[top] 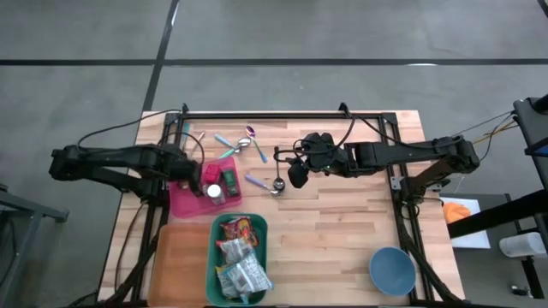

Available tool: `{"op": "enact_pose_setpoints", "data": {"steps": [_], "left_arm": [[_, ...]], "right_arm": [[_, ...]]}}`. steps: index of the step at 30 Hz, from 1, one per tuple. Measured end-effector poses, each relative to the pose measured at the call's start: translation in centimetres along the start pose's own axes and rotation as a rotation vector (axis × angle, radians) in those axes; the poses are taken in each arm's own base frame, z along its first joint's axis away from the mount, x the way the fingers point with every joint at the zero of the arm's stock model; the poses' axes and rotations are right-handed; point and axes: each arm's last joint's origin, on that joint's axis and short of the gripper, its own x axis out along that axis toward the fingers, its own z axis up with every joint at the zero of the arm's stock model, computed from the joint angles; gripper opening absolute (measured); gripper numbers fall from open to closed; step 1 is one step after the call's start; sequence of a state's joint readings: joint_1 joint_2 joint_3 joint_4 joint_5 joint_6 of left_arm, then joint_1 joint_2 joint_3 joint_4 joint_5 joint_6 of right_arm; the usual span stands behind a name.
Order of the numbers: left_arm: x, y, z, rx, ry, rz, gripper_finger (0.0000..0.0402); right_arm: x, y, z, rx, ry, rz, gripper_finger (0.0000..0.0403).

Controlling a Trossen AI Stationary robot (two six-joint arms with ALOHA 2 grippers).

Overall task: Pick & Place Food Item
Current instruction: Put the orange seasoning pack into the pink bin

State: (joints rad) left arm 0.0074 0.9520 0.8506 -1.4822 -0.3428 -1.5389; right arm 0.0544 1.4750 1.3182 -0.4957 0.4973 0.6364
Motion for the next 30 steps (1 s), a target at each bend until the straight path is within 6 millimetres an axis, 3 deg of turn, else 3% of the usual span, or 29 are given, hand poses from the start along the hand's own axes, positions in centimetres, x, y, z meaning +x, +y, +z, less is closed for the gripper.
{"op": "enact_pose_setpoints", "data": {"steps": [4,18,30], "left_arm": [[0.6,-0.1,0.0,-0.037,-0.088,0.002,0.0],[2.6,0.4,-1.2,-0.044,-0.104,0.051,0.0],[2.5,-0.4,-1.0,-0.119,-0.232,-0.041,0.0]], "right_arm": [[0.0,0.0,0.0,0.0,0.0,0.0,0.0233],[0.0,0.0,0.0,-0.001,0.001,-0.001,0.0233],[0.0,0.0,0.0,0.0,-0.001,0.0,0.0233]]}}
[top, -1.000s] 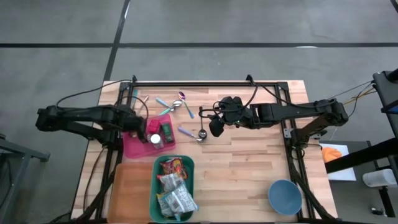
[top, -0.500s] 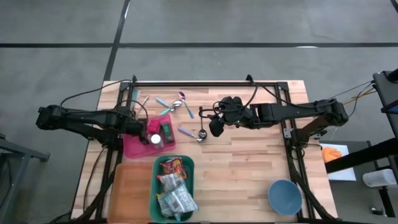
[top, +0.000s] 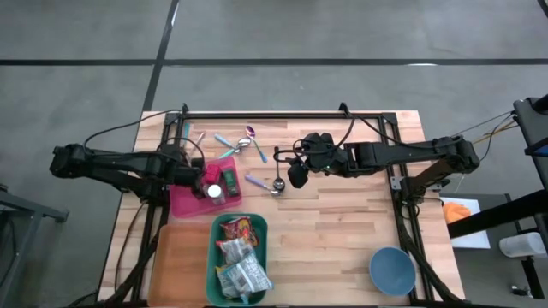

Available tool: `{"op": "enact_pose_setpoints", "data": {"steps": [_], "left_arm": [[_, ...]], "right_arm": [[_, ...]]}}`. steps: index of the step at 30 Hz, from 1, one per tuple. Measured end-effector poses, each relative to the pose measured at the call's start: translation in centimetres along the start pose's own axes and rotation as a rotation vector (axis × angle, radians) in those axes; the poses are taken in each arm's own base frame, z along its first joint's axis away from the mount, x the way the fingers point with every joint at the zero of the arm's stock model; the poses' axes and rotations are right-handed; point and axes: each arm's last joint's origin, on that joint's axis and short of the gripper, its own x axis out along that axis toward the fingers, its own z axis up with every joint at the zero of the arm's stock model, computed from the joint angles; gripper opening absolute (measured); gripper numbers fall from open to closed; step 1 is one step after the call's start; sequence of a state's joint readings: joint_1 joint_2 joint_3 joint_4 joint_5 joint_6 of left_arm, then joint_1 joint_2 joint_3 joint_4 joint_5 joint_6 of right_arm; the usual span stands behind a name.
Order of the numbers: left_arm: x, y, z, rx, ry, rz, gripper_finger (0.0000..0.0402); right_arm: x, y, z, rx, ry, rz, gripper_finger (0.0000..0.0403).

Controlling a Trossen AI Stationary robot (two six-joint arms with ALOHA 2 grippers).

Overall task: Pick & Place Food Item
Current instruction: Put the orange seasoning pack into the pink bin

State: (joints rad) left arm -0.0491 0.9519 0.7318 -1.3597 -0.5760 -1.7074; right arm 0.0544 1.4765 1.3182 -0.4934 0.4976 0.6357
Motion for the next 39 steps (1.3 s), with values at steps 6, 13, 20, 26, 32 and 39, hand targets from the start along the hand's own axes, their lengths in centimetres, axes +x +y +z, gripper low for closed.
{"op": "enact_pose_setpoints", "data": {"steps": [6,13,20,26,32,39], "left_arm": [[-0.3,-0.3,-0.4,0.025,-0.037,-0.057,0.0],[-0.9,-0.5,-0.9,0.104,-0.178,-0.143,0.0],[-0.8,0.0,-2.3,0.185,-0.172,-0.181,0.0],[1.0,1.1,-4.0,0.217,-0.266,-0.201,0.0],[1.6,1.5,-4.4,0.2,-0.322,-0.229,0.0],[1.5,0.9,-4.6,0.16,-0.322,-0.283,0.0]], "right_arm": [[0.0,0.0,0.0,0.0,-0.001,0.0,0.0233],[0.0,0.0,0.0,0.0,-0.001,0.0,0.0233],[0.0,0.0,0.0,0.0,-0.001,0.0,0.0233],[0.0,0.0,0.0,0.0,-0.001,0.0,0.0233],[0.0,0.0,0.0,0.0,-0.001,0.0,0.0233],[0.0,0.0,0.0,0.0,-0.001,0.001,0.0233]]}}
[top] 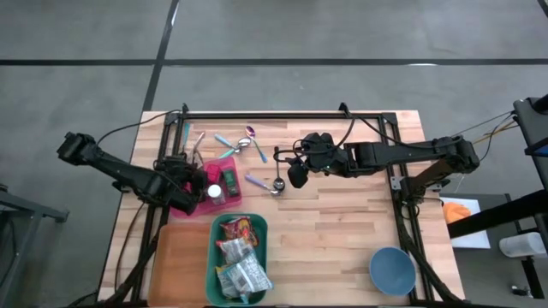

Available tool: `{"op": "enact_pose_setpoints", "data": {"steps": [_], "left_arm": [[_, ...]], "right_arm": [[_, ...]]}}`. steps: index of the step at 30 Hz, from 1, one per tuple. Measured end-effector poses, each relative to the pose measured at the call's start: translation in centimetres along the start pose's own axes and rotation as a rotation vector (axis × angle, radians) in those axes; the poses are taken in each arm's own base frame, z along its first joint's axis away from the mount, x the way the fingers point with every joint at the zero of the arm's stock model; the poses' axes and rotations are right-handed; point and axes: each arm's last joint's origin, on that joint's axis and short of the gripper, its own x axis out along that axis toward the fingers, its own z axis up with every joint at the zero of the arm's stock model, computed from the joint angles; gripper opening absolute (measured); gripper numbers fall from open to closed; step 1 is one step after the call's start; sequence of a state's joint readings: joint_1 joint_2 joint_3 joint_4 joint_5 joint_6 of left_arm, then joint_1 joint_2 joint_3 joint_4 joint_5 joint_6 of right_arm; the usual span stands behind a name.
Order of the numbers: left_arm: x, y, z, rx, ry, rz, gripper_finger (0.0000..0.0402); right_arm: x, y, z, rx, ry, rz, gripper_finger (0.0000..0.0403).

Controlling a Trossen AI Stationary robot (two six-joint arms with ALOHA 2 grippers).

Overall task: Pick & Place Food Item
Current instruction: Put the orange seasoning pack into the pink bin

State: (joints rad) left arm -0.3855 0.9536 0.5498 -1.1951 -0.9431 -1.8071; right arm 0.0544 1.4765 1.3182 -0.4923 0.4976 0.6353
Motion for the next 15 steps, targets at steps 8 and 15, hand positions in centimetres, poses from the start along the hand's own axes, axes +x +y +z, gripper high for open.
{"op": "enact_pose_setpoints", "data": {"steps": [8,15], "left_arm": [[0.1,0.1,-0.4,0.125,0.082,0.009,0.0],[0.8,-0.1,-1.5,0.138,0.101,-0.034,0.0]], "right_arm": [[0.0,0.0,0.0,0.0,0.0,0.0,0.0233],[0.0,0.0,0.0,0.0,0.0,0.0,0.0233]]}}
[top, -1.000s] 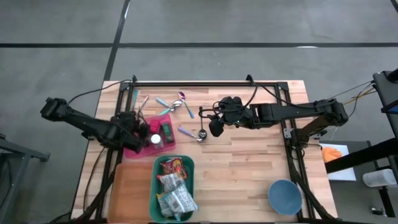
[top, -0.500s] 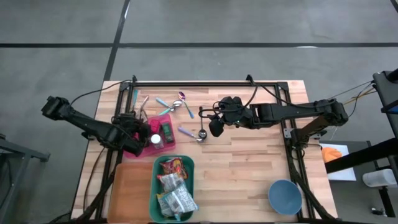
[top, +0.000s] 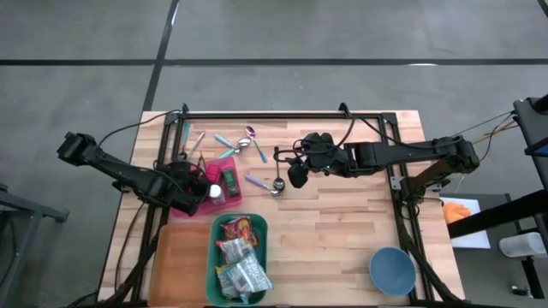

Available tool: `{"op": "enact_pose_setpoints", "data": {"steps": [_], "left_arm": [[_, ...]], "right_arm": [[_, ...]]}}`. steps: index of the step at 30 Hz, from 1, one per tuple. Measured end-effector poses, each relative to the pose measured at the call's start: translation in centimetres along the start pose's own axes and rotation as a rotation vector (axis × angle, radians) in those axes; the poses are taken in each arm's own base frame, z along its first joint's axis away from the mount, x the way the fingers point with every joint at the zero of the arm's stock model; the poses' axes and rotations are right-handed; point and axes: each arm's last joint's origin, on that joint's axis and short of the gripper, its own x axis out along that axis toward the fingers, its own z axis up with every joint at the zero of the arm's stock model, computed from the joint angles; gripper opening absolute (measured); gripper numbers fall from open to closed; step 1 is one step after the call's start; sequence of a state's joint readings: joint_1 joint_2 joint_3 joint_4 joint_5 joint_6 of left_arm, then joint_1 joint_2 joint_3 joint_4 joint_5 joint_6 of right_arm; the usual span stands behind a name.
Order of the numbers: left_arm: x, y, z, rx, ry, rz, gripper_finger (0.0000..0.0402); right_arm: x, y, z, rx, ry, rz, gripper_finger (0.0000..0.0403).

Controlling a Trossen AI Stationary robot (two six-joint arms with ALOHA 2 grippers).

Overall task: Pick & Place Food Item
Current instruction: Put the orange seasoning pack into the pink bin, then put the blue and black spoon into the orange bin

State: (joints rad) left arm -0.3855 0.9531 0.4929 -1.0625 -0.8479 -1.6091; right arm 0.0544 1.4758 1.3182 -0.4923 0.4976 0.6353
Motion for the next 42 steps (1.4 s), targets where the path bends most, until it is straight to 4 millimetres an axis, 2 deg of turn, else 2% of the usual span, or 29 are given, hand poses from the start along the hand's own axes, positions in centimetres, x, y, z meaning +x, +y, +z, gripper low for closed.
{"op": "enact_pose_setpoints", "data": {"steps": [6,10,22,27,32,42], "left_arm": [[0.2,-0.3,-0.2,-0.03,-0.004,-0.031,0.0003],[0.2,-0.4,-0.2,-0.032,-0.004,-0.033,0.0021],[0.2,-0.2,-0.1,-0.091,-0.022,-0.022,0.0131],[0.1,-0.2,0.0,-0.096,-0.022,-0.026,0.0164],[-0.6,-0.2,0.7,-0.113,-0.021,-0.042,0.0178],[-2.6,-0.3,3.0,-0.204,-0.019,-0.12,0.0179]], "right_arm": [[0.0,0.0,0.0,0.001,-0.001,0.001,0.0233],[0.0,0.0,0.0,0.001,-0.001,0.001,0.0233],[0.0,0.0,0.0,0.001,-0.002,0.001,0.0233],[0.0,0.0,0.0,0.002,-0.002,0.001,0.0233],[0.0,0.0,0.0,0.001,-0.002,0.001,0.0233],[0.0,0.0,0.0,0.002,-0.002,0.001,0.0233]]}}
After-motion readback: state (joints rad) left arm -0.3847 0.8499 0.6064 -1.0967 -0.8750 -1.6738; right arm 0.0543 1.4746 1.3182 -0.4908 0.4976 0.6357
